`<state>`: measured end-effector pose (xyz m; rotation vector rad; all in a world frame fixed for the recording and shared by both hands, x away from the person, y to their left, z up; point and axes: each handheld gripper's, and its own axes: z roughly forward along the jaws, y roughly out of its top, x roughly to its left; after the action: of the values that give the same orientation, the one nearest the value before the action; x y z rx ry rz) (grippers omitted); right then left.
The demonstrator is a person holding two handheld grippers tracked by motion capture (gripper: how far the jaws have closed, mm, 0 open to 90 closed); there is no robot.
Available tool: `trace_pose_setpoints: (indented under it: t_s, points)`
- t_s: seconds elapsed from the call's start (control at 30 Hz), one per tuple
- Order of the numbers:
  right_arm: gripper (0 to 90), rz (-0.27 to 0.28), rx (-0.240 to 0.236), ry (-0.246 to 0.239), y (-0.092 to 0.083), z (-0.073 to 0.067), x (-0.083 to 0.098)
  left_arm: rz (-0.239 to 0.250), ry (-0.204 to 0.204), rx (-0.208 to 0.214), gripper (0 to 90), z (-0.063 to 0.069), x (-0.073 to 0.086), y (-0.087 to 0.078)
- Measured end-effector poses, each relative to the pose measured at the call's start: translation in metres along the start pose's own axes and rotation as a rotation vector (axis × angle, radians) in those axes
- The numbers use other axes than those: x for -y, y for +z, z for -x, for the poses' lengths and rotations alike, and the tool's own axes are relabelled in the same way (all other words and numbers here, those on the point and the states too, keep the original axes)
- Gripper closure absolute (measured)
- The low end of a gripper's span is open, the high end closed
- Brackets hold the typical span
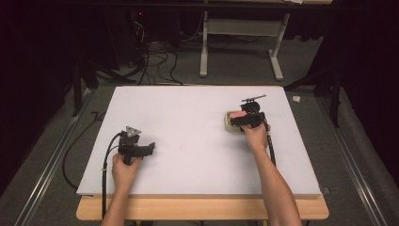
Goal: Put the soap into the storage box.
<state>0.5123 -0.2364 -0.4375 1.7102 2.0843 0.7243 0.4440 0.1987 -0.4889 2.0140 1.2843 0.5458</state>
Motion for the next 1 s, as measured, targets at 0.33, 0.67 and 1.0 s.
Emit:
trace_pose_setpoints:
  t_s: [0.33, 0.67, 1.0]
  points:
    - [13.6, -0.001, 0.012, 0.004, 0.005, 0.000, 0.000, 0.000, 0.000, 0.000, 15.7, 0.000, 0.000, 0.000]
    - [12.2, 0.010, -0.009, 0.016, 0.002, 0.003, 0.000, 0.000, 0.000, 0.000, 15.7, 0.000, 0.000, 0.000]
    - [12.3, 0.025, -0.006, 0.012, -0.006, 0.003, 0.000, -0.001, 0.000, -0.001, 15.8, 0.000, 0.000, 0.000]
